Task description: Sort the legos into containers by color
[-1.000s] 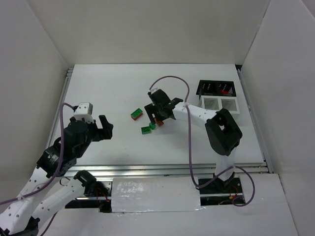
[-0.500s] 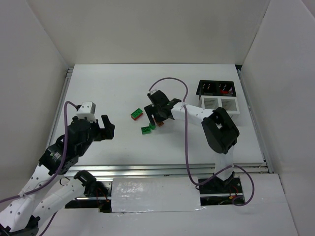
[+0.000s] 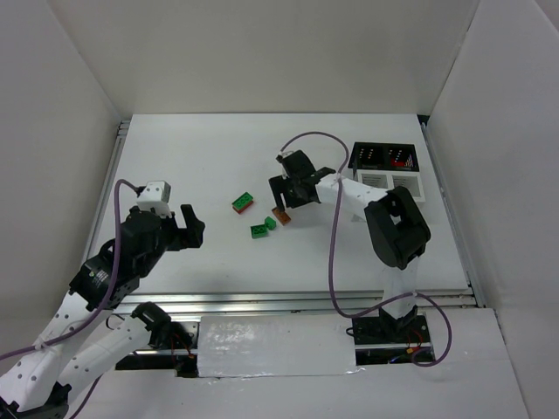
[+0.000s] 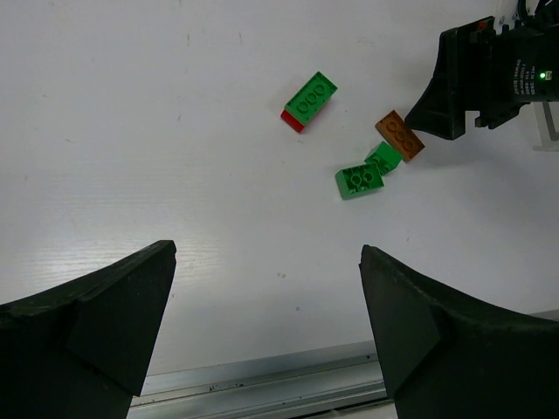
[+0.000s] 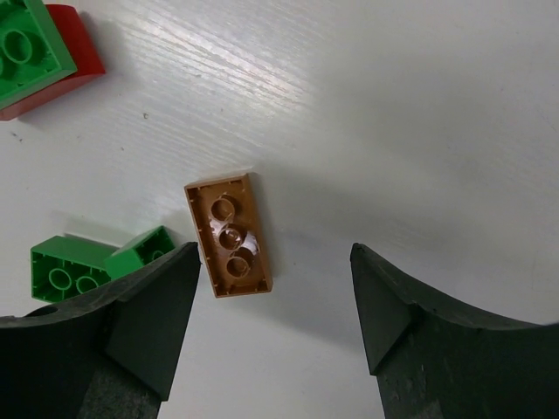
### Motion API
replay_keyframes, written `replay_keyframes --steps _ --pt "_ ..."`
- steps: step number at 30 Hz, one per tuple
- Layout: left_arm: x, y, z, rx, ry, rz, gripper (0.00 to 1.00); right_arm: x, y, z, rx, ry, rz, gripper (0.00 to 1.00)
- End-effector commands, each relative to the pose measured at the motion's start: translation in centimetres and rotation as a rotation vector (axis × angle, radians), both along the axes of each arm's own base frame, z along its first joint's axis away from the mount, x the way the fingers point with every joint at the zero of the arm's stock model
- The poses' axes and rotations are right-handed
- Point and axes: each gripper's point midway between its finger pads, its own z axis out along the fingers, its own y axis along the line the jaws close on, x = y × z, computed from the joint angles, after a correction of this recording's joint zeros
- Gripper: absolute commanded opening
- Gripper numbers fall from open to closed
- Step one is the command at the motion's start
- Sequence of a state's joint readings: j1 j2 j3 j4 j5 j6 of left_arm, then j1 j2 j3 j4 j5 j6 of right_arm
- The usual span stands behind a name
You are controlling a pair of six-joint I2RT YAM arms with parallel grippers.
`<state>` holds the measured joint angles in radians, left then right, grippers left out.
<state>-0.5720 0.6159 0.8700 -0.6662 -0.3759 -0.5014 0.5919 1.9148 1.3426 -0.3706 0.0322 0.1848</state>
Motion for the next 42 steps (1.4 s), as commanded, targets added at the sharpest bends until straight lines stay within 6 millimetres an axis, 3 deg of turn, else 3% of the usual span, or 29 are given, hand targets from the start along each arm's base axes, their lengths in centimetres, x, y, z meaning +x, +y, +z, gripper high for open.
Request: replay_keyframes --steps 1,15,19,23,29,30,31,34,35,36,37,38,39,40,42 --pt "0.4 -0.4 1.6 -0.025 -0.046 -0.009 1.0 0.5 1.4 0.6 0.008 -0.008 0.043 0.76" --pt "0.4 -0.5 1.4 -0.019 -0.037 -0.018 1.0 -0.9 2.1 -2.1 -0.066 0.062 0.078 0.75" --pt "0.4 -0.5 1.4 -0.019 -0.037 -0.018 0.99 -1.0 1.9 -3.0 -0.116 0.072 0.067 0.7" --pt "0.4 -0.5 1.5 -0.02 -0.038 -0.018 1.0 -0.7 1.1 -3.6 -0.166 0.074 0.027 0.42" --pt "0.4 -0.5 1.4 -0.018 -0.037 -0.02 1.0 -0.6 0.2 -3.7 -0.184 0.073 -0.002 0.29" --pt "0.4 -0.5 1.4 -0.016 -0.038 -0.019 1.0 -0.6 0.0 -3.7 -0.181 0.072 -0.013 0.23" --pt "0.4 -0.5 1.5 -0.019 -0.04 -0.018 1.0 -0.5 0.0 -3.6 -0.171 0.073 -0.019 0.03" --pt "0.4 -0.5 1.4 -0.019 -0.04 -0.018 1.0 -0.8 -0.2 -2.4 -0.08 0.076 -0.047 0.0" --pt "0.4 -0.5 1.4 -0.02 -0.04 -0.02 1.0 -0.5 0.9 0.5 0.018 0.036 -0.036 0.0" --pt "0.4 -0.5 1.4 -0.02 -0.04 -0.02 1.0 -0.2 0.6 1.9 0.075 0.018 -0.062 0.0" --pt "0.4 -0.5 1.4 -0.019 -0.04 -0.02 1.0 -0.2 0.2 5.2 0.148 -0.051 -0.076 0.0" --pt "0.5 -0.6 1.3 -0.017 -0.036 -0.022 1.0 -0.1 -0.1 7.1 0.205 -0.078 -0.09 0.0" --pt "0.5 -0.6 1.3 -0.016 -0.034 -0.022 1.0 0.5 -1.7 8.8 0.253 -0.109 -0.153 0.0" --pt "0.4 -0.6 1.3 -0.016 -0.033 -0.021 0.99 0.3 -3.1 12.3 0.321 -0.191 -0.182 0.0" --pt "0.4 -0.5 1.3 -0.016 -0.033 -0.02 0.99 0.7 -6.3 15.2 0.388 -0.264 -0.292 0.0"
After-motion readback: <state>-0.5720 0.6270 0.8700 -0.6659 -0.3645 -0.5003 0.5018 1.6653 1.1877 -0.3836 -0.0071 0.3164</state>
